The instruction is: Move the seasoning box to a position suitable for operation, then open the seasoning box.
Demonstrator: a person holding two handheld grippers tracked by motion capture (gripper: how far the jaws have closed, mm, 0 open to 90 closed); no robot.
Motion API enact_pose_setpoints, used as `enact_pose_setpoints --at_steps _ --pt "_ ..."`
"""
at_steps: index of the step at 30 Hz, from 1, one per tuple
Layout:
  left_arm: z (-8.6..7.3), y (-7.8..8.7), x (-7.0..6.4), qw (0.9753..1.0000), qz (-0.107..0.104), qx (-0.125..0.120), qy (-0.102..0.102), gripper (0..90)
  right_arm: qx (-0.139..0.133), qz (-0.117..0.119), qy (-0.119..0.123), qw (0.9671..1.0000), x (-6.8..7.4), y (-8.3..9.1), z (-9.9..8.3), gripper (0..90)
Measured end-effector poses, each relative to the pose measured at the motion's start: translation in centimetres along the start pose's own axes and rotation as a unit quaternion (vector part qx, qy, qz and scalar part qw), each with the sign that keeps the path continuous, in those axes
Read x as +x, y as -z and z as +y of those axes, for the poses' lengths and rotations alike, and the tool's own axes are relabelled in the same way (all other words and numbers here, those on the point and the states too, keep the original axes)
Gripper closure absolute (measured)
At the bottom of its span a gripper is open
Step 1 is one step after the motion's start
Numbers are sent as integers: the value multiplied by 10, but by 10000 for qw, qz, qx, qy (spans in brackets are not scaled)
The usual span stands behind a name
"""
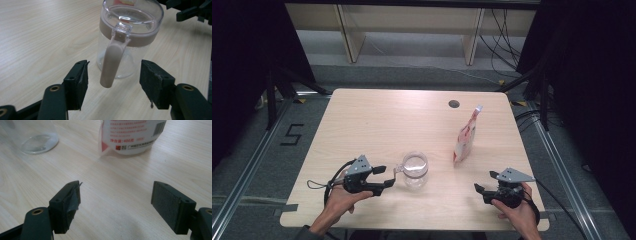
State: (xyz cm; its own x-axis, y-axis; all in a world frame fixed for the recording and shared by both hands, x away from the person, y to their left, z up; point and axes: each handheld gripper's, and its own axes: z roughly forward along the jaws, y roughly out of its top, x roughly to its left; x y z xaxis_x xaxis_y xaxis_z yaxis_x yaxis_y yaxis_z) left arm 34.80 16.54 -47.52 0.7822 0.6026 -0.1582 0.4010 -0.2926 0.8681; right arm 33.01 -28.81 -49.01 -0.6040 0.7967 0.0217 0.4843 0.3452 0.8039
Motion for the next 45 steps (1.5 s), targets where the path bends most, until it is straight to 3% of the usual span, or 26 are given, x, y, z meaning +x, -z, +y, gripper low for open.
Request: enact_pose_setpoints --at_steps 2,6,10,12,14,16,17,20,21,23,24,28,29,33,38,39,41,44,45 --pt "1 3 -4 9998 10 -63 188 359 12 15 7 10000 0 0 0 243" --pt "3 5 -7 9996 50 -15 289 350 -19 8 -17 10000 0 0 0 241" --pt "3 4 -6 9997 -5 -6 262 351 -19 107 84 9999 -1 -3 0 241" --pt "5 4 -6 9996 29 -30 284 349 63 52 -57 9999 2 -1 0 240" --pt "5 4 -6 9995 35 -38 299 349 33 100 40 9999 0 -2 1 240" --pt "4 5 -6 9993 68 -68 365 349 69 68 -59 9999 3 -1 1 240" --pt "5 5 -7 9994 85 -19 335 350 12 74 74 9999 1 -2 1 240" --pt "6 6 -7 9996 127 -23 265 350 18 27 89 10000 1 -2 1 240" --pt "6 6 -7 9995 144 -26 269 351 86 52 -43 9999 3 -1 1 240" --pt "7 7 -8 9995 153 -30 261 350 65 47 -47 10000 3 -2 1 240" --pt "7 7 -8 9995 157 -59 286 349 35 46 60 10000 1 -3 1 240" --pt "13 12 -11 9993 181 -179 280 347 102 66 -22 9999 3 -4 1 240" --pt "14 12 -12 9994 154 -202 251 348 73 75 76 9999 2 -4 1 240" --pt "17 13 -15 9993 146 -235 239 364 68 105 62 9999 2 -4 1 240" --pt "22 12 -19 9992 -25 -385 124 520 78 245 55 9997 5 -7 2 248" --pt "24 12 -19 9990 123 -433 23 564 51 286 24 9996 8 -8 3 252" --pt "26 12 -19 9986 138 -500 -43 651 -24 296 126 9995 8 -10 5 258" --pt "28 10 -19 9982 148 -587 -9 721 -2 400 18 9992 10 -11 7 262" --pt "29 10 -19 9980 198 -602 36 739 -51 375 113 9992 9 -12 8 265"
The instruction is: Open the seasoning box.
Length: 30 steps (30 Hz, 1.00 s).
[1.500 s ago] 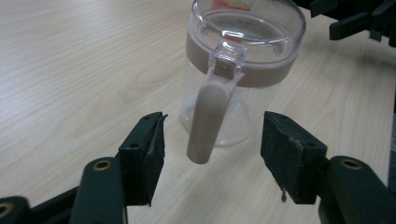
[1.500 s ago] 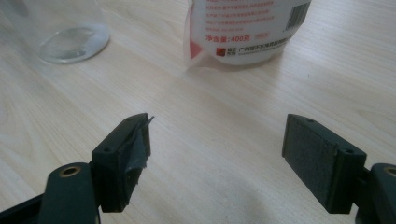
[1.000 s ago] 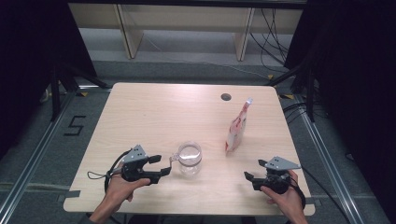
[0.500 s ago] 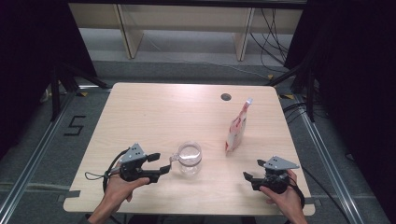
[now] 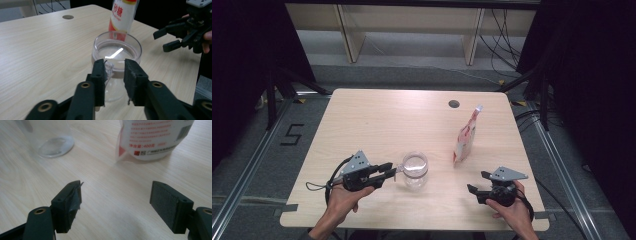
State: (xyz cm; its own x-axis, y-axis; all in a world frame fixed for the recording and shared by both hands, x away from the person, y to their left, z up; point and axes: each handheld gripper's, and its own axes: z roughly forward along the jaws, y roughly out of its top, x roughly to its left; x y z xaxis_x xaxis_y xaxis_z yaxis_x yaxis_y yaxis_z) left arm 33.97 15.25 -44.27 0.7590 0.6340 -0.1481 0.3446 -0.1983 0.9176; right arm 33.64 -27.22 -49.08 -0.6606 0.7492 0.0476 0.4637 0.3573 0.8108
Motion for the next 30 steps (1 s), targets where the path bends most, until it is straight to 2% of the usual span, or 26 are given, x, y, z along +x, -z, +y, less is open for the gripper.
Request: enact_pose_setpoints --at_steps 1,2,3,4,8,9,10,13,15,16,17,18,20,25,29,30 --pt "1 -1 1 10000 13 -26 -80 779 28 69 -79 9999 4 -2 2 279" --pt "3 -2 1 10000 18 -68 11 792 -8 64 -11 10000 5 -3 3 282" --pt "4 -2 2 10000 -1 -74 -46 807 13 89 -70 9999 8 -4 4 290" --pt "5 -4 2 9999 -37 -123 -67 825 -7 106 151 9998 5 -5 5 302" --pt "9 -9 1 9999 -84 -59 -132 855 -12 183 136 9997 9 -7 10 327" --pt "9 -9 1 9999 -84 -59 -132 861 -85 159 111 9998 11 -7 10 334" --pt "9 -14 0 9998 -94 -30 -143 867 -100 171 170 9997 10 -7 11 337" --pt "8 -17 2 9998 -47 64 -202 884 -122 208 175 9996 11 -8 14 351" --pt "7 -17 3 9997 -23 85 -225 890 -101 291 187 9993 13 -8 15 354" --pt "7 -17 3 9997 -6 87 -238 891 -73 313 22 9995 16 -8 15 357" --pt "7 -17 3 9997 -6 87 -238 892 -73 313 22 9995 16 -8 15 357" --pt "7 -18 4 9997 -57 55 -238 892 -79 261 172 9995 15 -8 16 362" --pt "7 -20 4 9996 -34 94 -274 892 -75 336 212 9992 16 -10 16 364" --pt "4 -25 5 9994 -18 164 -318 892 -87 315 190 9993 16 -10 16 375" --pt "4 -25 5 9993 -41 184 -338 893 -136 301 262 9991 17 -9 17 415" --pt "4 -26 5 9993 -36 183 -326 893 -172 367 234 9989 17 -9 17 425"
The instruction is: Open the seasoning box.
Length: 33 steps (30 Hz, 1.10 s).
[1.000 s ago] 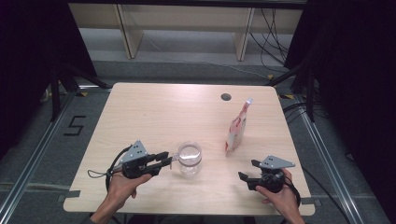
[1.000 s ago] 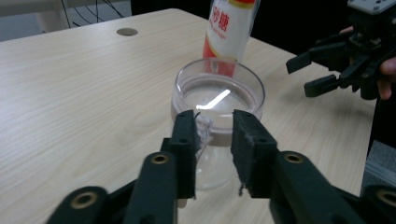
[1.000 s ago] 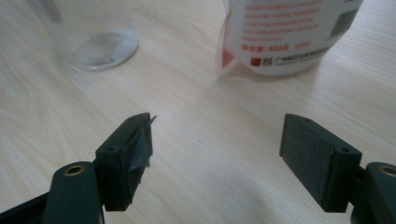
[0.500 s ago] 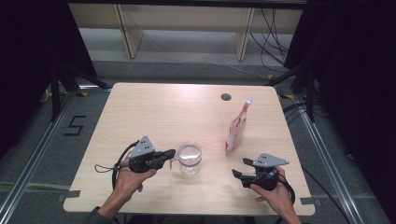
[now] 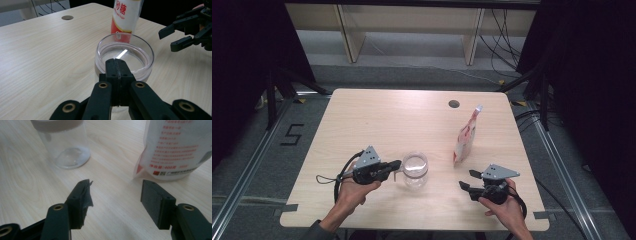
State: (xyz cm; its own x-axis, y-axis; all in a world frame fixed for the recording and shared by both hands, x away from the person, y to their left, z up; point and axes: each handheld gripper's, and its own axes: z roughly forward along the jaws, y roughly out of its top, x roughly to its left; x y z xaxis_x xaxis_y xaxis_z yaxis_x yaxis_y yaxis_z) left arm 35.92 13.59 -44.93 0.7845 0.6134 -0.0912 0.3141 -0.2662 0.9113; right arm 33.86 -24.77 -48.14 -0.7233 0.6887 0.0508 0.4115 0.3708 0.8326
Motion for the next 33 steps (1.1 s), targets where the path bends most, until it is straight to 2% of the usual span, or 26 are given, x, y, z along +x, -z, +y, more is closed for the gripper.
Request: enact_pose_setpoints --at_steps 1,2,6,7,8,12,13,15,16,17,19,20,21,22,23,27,28,29,31,33 --pt "0 0 0 10000 -2 1 6 892 -51 43 56 10000 1 0 2 449" --pt "0 0 1 10000 -7 -5 12 893 -135 -75 138 9998 0 0 3 456" --pt "0 -1 0 10000 1 -18 25 893 -161 -46 129 9998 3 -1 7 498" --pt "0 -1 0 10000 1 -18 25 893 -92 25 21 10000 6 -2 8 513" --pt "0 -1 1 10000 -4 -20 19 893 -125 11 175 9998 5 -3 9 520" --pt "-1 0 1 10000 5 -26 -7 892 -168 54 207 9996 8 -6 13 552" --pt "-1 0 0 10000 13 -28 -14 892 -177 111 135 9997 12 -8 15 576" --pt "-2 0 0 10000 -14 -54 10 893 -300 120 373 9988 11 -12 19 597" --pt "-2 0 0 10000 -55 -78 -3 893 -272 195 250 9991 13 -14 20 608" --pt "-3 0 0 10000 -48 -84 7 893 -279 263 233 9990 14 -16 22 623" --pt "-3 0 -1 9999 -46 -95 14 893 -374 186 311 9986 15 -17 24 636" --pt "-3 0 -1 9999 -29 -98 -11 892 -268 300 173 9990 20 -19 27 658" --pt "-3 0 -1 9999 -29 -98 -11 892 -268 300 173 9990 20 -19 27 658" --pt "-3 0 -1 9999 -30 -103 -20 893 -312 350 349 9983 20 -24 31 676" --pt "-3 0 -1 9999 -31 -106 -18 892 -388 305 413 9979 20 -26 32 687" --pt "-3 0 -1 9999 -23 -120 -48 892 -390 426 413 9975 23 -30 35 718" --pt "-4 1 -2 9999 0 -133 -4 892 -438 526 513 9963 24 -34 38 729" --pt "-4 1 -2 9999 0 -133 -4 892 -417 500 451 9969 26 -35 39 734" --pt "-4 2 -1 9999 10 -97 -56 892 -397 594 414 9966 27 -36 40 737" --pt "-5 2 -2 9999 8 -158 0 892 -449 620 546 9956 30 -40 43 754"
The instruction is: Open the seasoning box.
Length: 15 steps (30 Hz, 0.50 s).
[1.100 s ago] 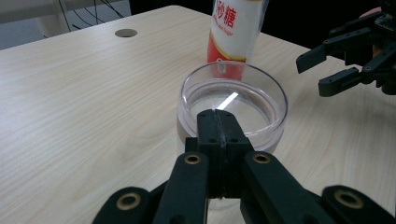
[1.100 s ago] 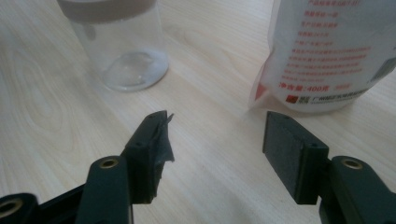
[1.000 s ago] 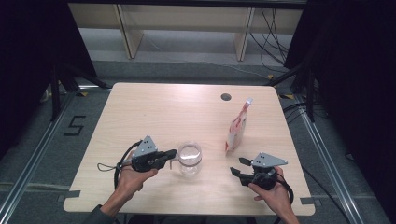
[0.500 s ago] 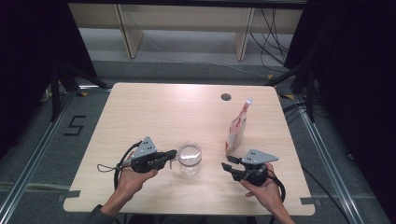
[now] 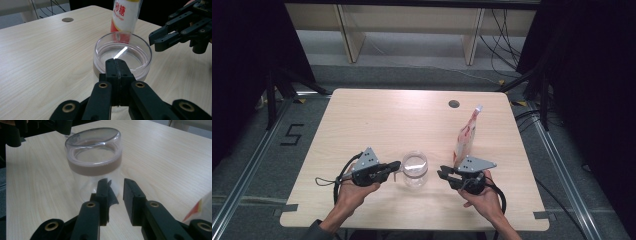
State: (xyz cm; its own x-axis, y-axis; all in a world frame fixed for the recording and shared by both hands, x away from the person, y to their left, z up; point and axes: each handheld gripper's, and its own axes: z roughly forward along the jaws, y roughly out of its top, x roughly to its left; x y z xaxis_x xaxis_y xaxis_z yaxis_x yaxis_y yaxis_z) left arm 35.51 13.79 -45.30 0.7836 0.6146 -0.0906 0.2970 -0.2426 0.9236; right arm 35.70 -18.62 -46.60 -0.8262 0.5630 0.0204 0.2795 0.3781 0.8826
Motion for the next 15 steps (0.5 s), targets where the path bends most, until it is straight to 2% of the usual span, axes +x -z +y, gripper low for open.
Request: enact_pose_setpoints --at_steps 1,2,3,4,5,8,9,11,14,15 --pt "0 0 0 10000 17 8 -25 893 56 -11 -138 9999 3 0 0 760" --pt "0 0 0 10000 17 8 -25 892 56 -11 -138 9999 3 0 0 760" --pt "0 0 0 10000 18 12 -32 892 37 7 15 10000 1 -2 1 765" --pt "0 0 -1 10000 18 10 -38 892 23 18 -21 10000 2 -3 2 770" --pt "0 0 -1 10000 18 9 -41 892 -5 -3 43 10000 2 -4 2 775" --pt "-1 0 -1 10000 -17 -10 -52 893 -25 105 50 9999 1 -6 3 791" --pt "-1 0 -1 10000 -22 -17 -64 893 10 54 -78 10000 3 -6 3 802" --pt "-1 0 -1 10000 -29 -25 -67 892 -30 61 13 10000 1 -7 3 809" --pt "-1 0 -1 10000 -29 -25 -76 892 -34 94 -42 9999 2 -8 3 816" --pt "-1 0 -1 10000 -24 -31 -86 893 -59 92 54 9999 0 -8 4 824"
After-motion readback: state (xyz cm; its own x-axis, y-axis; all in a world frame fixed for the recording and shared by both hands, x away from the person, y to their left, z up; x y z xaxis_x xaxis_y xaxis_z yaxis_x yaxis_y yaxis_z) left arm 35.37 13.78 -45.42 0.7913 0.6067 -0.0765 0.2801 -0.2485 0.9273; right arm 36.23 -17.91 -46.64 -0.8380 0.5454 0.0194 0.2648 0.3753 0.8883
